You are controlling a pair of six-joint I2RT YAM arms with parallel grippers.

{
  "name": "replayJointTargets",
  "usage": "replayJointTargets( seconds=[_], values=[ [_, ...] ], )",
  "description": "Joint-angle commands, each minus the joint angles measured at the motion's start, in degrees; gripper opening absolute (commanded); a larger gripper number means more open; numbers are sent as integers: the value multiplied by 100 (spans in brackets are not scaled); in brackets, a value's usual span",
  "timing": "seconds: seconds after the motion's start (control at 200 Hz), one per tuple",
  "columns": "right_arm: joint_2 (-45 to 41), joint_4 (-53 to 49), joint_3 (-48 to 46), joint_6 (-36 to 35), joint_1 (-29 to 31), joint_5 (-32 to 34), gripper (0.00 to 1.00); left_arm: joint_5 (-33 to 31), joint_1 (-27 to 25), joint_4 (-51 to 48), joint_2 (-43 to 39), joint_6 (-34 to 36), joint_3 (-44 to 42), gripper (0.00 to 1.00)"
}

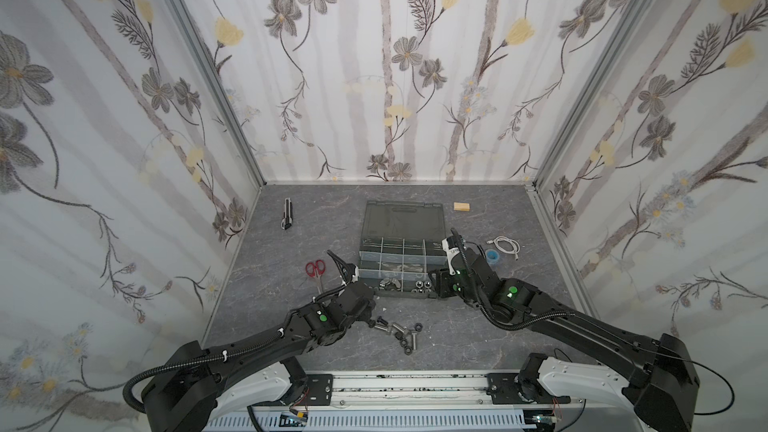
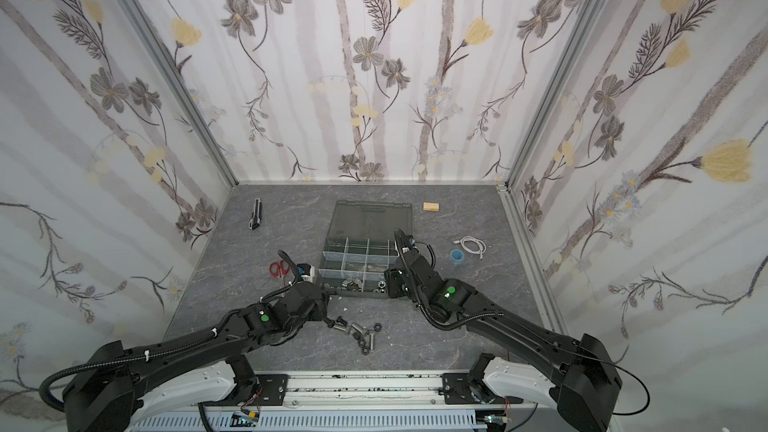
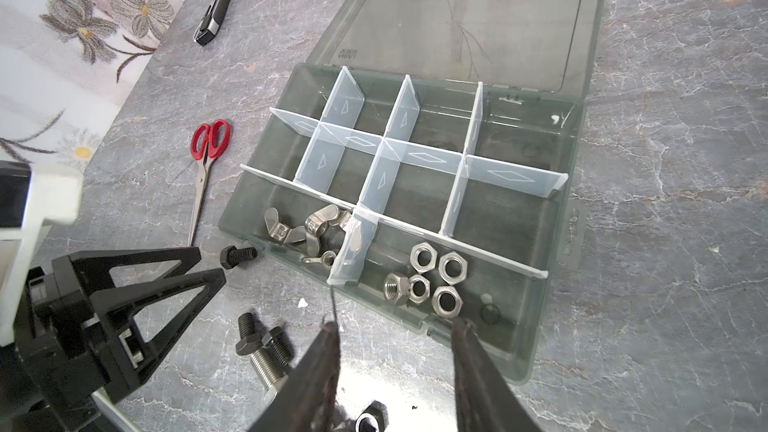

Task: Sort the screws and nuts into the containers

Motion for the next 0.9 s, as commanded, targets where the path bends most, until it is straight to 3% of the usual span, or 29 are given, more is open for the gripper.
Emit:
replayJointTargets(
  seconds=[0.0,0.305,0.53,0.894],
  values=[
    [13,-27,-14,57,10,-5,45,-167,14,-12,41,-157,-74,55],
    [-83,14,-73,34,-49,-10,46,-330,23,-22,15,-439,-257,55],
    [-268,36,-313,121,-57,-11,46,-303,133,-17,217,158,-94,55],
    [-821,-91,-679,264,-146,183,46,51,501,107,490,328,-70,55]
  ],
)
